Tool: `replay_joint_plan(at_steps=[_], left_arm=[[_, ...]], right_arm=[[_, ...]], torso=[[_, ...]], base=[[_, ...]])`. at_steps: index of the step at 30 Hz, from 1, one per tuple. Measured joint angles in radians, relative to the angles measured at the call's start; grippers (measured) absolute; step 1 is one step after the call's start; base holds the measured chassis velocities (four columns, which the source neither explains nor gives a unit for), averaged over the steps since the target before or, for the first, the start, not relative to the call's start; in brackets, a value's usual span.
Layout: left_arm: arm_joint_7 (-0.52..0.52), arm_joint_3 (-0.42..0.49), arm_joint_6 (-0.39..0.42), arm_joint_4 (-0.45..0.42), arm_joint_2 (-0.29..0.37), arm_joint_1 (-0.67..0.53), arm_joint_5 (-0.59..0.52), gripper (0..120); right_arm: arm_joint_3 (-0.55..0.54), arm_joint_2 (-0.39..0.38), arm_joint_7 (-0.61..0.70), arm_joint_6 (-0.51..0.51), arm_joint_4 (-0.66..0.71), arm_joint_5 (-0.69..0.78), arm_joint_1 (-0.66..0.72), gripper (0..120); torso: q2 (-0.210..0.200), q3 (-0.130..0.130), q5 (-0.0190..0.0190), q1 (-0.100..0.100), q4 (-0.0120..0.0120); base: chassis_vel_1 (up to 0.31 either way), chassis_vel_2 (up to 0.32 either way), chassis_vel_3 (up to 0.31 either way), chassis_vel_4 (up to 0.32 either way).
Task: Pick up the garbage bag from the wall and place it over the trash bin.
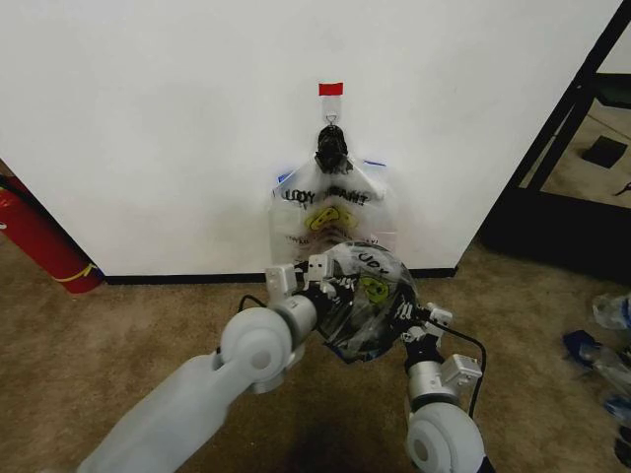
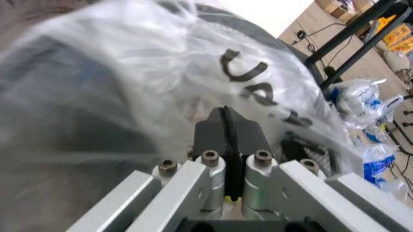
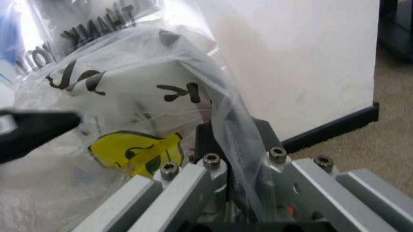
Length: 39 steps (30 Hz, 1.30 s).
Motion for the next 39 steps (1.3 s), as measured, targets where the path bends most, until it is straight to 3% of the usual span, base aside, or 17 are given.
replay_joint_plan(at_steps=[5,16,28,33,39], left_arm=[[0.008,0.032,-0.011,0.075,-0.044,-0.017,0.079,0],[0.022,0.063,-0.005,0.133,-0.048,0.029,0.129,0],[0.036,0.069,0.011,0.12,-0.005,0.067,0.17,0],[0.023,0.054,0.016,0.098,0.01,0.049,0.162,0],[-0.005,0.103,0.048,0.107,0.017,-0.001,0.135,0]], right_arm=[[-0.001,0.005,-0.002,0.001,0.01,0.003,-0.006,0],[0.0,-0.001,0.001,-0.006,0.029,0.02,-0.01,0],[0.001,-0.011,0.002,-0.011,0.04,0.028,-0.016,0],[0.0,-0.01,-0.002,0.002,0.026,0.002,-0.012,0],[-0.004,-0.008,-0.018,0.021,0.023,-0.029,-0.01,0]], torso=[[0.0,0.0,0.0,0.0,-0.0002],[0.0,0.0,-0.0001,0.0,0.0],[0.0,0.0,-0.0002,0.0,0.0],[0.0,0.0,-0.0001,0.0,0.0001],[0.0,0.0,-0.0001,0.0,0.0]], base=[[0.0,0.0,0.0,0.0],[0.0,0.0,0.0,0.0],[0.0,0.0,0.0,0.0],[0.0,0.0,0.0,0.0],[0.0,0.0,0.0,0.0]])
